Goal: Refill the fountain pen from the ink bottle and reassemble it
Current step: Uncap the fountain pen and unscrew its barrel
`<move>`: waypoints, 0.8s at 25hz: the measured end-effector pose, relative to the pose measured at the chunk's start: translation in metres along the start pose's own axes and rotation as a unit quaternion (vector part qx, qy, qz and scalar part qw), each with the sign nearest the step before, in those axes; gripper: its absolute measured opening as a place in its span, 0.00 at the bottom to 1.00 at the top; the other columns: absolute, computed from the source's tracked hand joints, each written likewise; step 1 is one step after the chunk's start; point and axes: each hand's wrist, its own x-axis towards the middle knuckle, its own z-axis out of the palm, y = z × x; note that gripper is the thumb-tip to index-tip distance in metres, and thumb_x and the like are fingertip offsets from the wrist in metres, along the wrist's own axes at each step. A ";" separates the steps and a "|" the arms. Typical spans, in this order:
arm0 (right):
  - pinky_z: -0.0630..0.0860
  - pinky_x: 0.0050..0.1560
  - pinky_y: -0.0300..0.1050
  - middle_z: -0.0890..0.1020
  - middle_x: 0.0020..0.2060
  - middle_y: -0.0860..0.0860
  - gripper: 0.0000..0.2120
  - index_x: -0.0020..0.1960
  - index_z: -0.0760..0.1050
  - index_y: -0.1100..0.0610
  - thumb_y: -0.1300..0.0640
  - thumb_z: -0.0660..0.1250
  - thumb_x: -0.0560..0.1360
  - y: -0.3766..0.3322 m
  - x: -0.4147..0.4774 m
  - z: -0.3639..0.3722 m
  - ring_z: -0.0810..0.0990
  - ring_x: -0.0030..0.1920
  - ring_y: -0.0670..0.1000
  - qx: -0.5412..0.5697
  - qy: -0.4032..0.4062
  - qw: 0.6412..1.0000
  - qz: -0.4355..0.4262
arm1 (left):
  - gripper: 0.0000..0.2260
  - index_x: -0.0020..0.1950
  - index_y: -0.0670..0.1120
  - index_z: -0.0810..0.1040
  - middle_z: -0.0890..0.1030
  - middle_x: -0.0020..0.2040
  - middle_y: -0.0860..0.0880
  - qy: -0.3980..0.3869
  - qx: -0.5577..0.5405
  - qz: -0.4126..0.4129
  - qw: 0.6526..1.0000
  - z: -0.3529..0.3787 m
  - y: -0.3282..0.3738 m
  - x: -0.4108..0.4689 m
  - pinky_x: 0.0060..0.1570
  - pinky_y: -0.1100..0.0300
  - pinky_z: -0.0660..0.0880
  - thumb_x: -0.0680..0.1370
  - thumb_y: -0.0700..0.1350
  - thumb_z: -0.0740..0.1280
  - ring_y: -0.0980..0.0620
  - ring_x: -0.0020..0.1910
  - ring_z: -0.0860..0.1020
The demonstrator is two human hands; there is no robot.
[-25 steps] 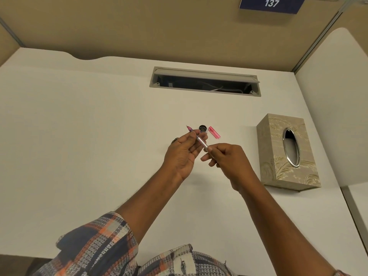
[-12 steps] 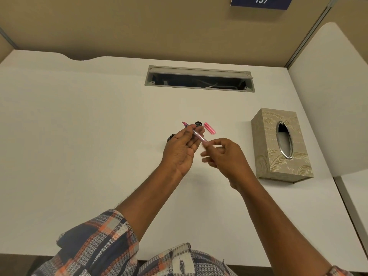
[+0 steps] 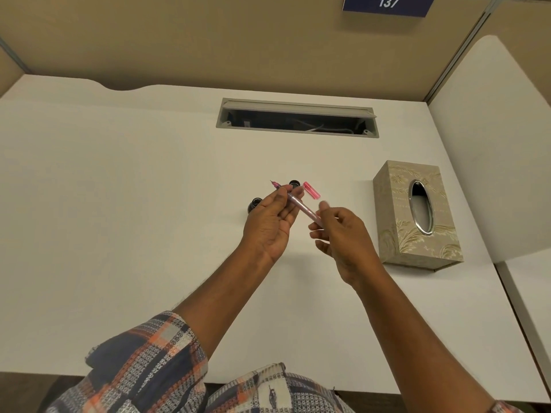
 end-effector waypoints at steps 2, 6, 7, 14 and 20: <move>0.75 0.38 0.41 0.83 0.37 0.53 0.13 0.49 0.78 0.60 0.50 0.65 0.78 0.001 0.001 -0.001 0.79 0.37 0.48 -0.023 0.012 0.999 -0.022 | 0.07 0.50 0.38 0.78 0.80 0.58 0.37 0.000 0.003 0.002 1.000 0.001 -0.001 0.000 0.53 0.56 0.79 0.79 0.38 0.62 0.46 0.51 0.82; 0.77 0.41 0.45 0.80 0.45 0.53 0.15 0.51 0.73 0.57 0.59 0.76 0.69 0.007 0.003 -0.006 0.79 0.41 0.49 -0.018 0.019 0.997 -0.070 | 0.06 0.50 0.38 0.78 0.80 0.58 0.37 0.001 -0.003 0.001 1.000 0.002 -0.003 0.000 0.54 0.55 0.79 0.79 0.38 0.62 0.47 0.50 0.83; 0.78 0.43 0.46 0.80 0.46 0.52 0.16 0.52 0.73 0.55 0.56 0.76 0.70 0.005 0.003 -0.007 0.79 0.42 0.49 -0.010 0.019 0.998 -0.054 | 0.06 0.49 0.39 0.78 0.80 0.58 0.37 0.000 0.000 0.001 1.000 0.003 -0.003 -0.001 0.54 0.55 0.78 0.79 0.38 0.61 0.47 0.50 0.83; 0.73 0.40 0.43 0.81 0.42 0.53 0.06 0.49 0.77 0.58 0.59 0.71 0.73 0.008 0.005 -0.009 0.77 0.41 0.50 -0.029 0.029 0.998 -0.048 | 0.07 0.52 0.38 0.78 0.81 0.56 0.39 -0.003 0.032 0.008 0.999 0.004 -0.006 0.000 0.55 0.55 0.79 0.79 0.39 0.61 0.45 0.55 0.82; 0.76 0.40 0.41 0.82 0.40 0.53 0.14 0.53 0.77 0.58 0.48 0.64 0.79 0.003 0.003 -0.008 0.79 0.38 0.48 0.014 -0.012 0.999 0.031 | 0.08 0.48 0.41 0.79 0.85 0.45 0.46 0.002 0.068 0.015 0.998 0.003 -0.008 0.002 0.58 0.55 0.76 0.79 0.41 0.61 0.46 0.57 0.80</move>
